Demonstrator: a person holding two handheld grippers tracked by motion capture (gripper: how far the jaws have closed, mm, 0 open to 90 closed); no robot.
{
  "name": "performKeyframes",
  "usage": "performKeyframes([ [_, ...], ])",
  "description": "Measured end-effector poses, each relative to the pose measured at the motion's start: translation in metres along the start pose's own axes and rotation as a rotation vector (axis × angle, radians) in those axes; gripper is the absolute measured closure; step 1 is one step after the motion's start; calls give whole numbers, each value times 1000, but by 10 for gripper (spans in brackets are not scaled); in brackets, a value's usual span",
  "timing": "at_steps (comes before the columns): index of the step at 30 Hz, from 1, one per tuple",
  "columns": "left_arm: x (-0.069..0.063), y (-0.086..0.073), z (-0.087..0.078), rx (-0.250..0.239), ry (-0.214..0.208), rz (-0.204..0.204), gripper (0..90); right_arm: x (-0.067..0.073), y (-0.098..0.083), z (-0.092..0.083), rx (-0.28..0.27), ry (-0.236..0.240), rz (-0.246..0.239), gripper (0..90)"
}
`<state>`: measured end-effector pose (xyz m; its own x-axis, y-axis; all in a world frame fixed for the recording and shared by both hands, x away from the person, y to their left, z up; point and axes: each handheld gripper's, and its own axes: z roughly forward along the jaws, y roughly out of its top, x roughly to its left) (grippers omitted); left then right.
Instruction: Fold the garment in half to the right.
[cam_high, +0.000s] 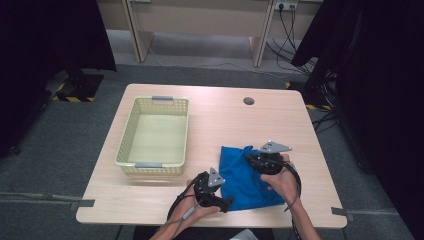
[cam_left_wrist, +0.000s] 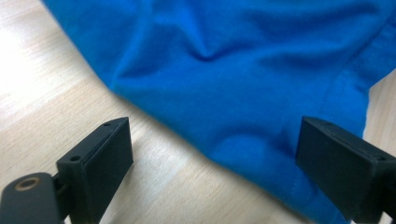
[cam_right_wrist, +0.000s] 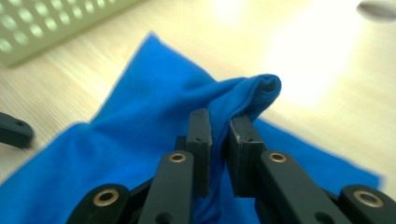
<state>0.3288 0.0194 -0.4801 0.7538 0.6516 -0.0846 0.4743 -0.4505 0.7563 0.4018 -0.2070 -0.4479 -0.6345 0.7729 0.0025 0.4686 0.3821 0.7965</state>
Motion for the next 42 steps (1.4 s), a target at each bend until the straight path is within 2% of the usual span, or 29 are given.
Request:
performKeyframes([
  [5, -3, 3, -2, -19, 0, -1, 94, -4, 8, -25, -56, -13, -5, 824],
  [7, -4, 4, -2, -31, 2, -1, 92, -7, 7, -33, -57, -25, -6, 824],
  [10, -4, 6, -3, -43, 0, 2, 92, -17, -2, -36, -41, -50, 17, 823],
  [17, -5, 5, 0, -31, 2, 7, 92, -41, -31, -15, 85, -92, 86, 794],
  [19, -5, 5, -1, -32, 1, 11, 93, -42, -33, -11, 87, -78, 105, 790],
  [22, -4, 6, -2, -43, 7, 7, 92, -40, -31, -9, 95, -88, 87, 775],
  [26, -2, 6, -3, -46, 10, 3, 93, -39, -31, -2, 91, -84, 87, 745],
  [29, 0, 5, -3, -42, 15, 1, 92, -39, -29, -1, 90, -95, 116, 607],
  [30, 0, 5, -3, -40, 15, 2, 92, -40, -27, -3, 79, -109, 144, 554],
  [31, 1, 5, -3, -40, 15, 0, 92, -41, -27, -5, 74, -115, 144, 534],
  [34, 1, 5, -2, -41, 17, -2, 92, -46, -24, -10, 63, -152, 185, 449],
  [36, 1, 5, -2, -39, 16, 2, 93, -49, -25, -10, 70, -158, 211, 413],
  [39, 1, 5, -1, -38, 16, 0, 92, -52, -27, -2, 77, -151, 223, 413],
  [42, 1, 5, 1, -32, 13, 0, 92, -51, -27, 7, 72, -111, 209, 497],
])
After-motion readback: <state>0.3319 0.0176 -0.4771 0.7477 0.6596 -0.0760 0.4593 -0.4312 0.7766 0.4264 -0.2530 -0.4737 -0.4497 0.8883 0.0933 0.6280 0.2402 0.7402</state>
